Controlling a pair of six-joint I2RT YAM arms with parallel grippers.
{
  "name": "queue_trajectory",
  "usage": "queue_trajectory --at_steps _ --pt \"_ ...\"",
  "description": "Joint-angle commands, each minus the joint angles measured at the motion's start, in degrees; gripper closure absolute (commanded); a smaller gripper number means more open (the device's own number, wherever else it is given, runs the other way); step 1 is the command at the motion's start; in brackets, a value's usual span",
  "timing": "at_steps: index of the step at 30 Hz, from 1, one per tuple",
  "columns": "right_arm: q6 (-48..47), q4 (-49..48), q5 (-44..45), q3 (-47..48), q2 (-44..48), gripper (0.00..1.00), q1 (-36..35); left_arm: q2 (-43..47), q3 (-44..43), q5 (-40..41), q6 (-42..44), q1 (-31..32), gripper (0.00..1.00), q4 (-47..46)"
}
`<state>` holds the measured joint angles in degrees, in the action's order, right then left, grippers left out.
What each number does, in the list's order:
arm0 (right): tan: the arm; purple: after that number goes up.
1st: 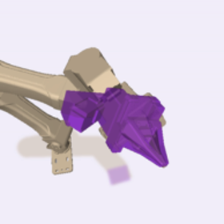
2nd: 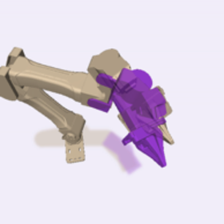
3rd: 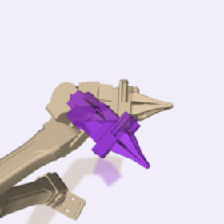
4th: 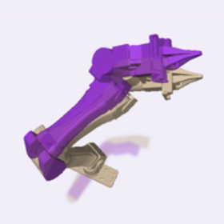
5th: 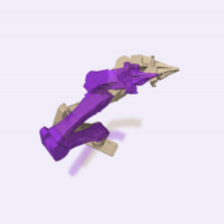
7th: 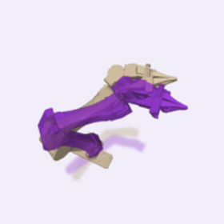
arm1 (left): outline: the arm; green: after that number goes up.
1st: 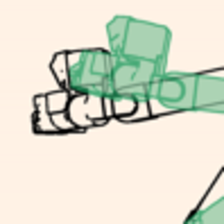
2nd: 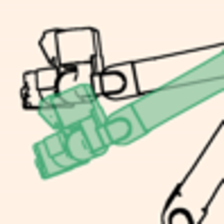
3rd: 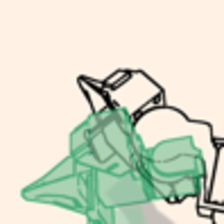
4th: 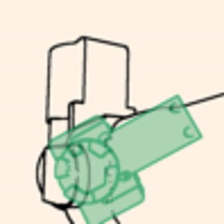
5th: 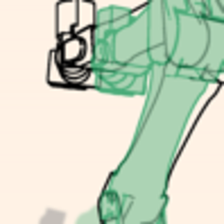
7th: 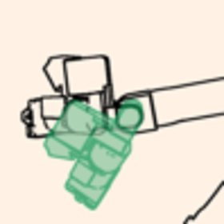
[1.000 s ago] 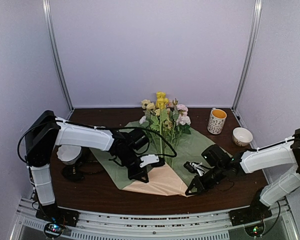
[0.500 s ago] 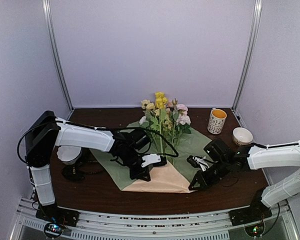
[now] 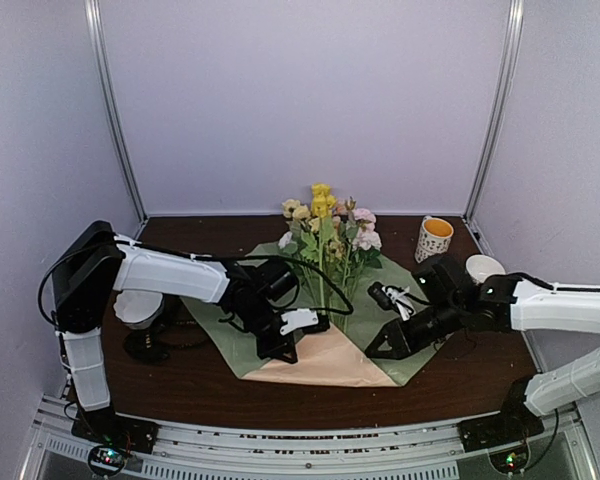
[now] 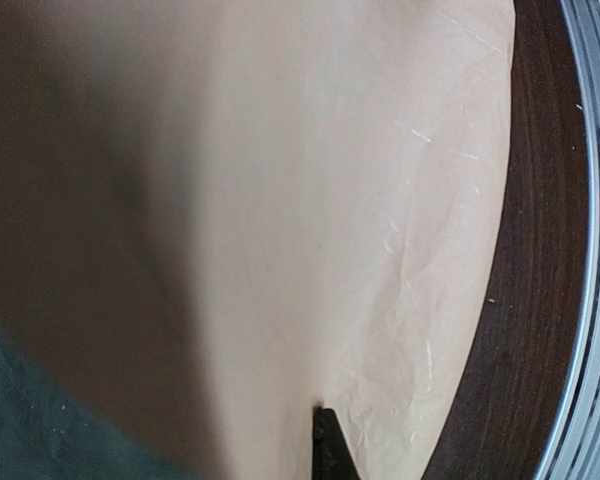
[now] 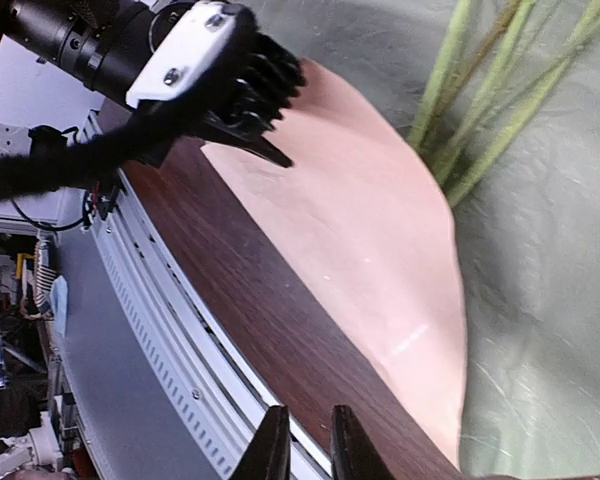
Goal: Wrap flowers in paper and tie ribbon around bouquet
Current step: Press the fold line on the 1/4-folded wrapping paper.
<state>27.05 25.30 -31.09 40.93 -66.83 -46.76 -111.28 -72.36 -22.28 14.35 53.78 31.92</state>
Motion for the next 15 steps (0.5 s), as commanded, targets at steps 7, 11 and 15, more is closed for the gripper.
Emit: queue_trajectory --at_steps 7,11,15 --pt "9.0 -23.93 -3.72 -5.44 -15.51 0.9 -2.22 -1.31 0.11 -1.19 -0.47 -0.25 1.0 0.9" --pt "6.63 -19.57 -3.0 -8.15 -18.04 0.9 -2.27 -1.26 0.24 -0.84 -0.51 -0.25 1.0 0.93" --pt "5.59 -10.62 1.49 -10.01 -18.29 0.9 -2.13 -1.3 0.42 -0.16 -0.14 -0.25 1.0 1.21"
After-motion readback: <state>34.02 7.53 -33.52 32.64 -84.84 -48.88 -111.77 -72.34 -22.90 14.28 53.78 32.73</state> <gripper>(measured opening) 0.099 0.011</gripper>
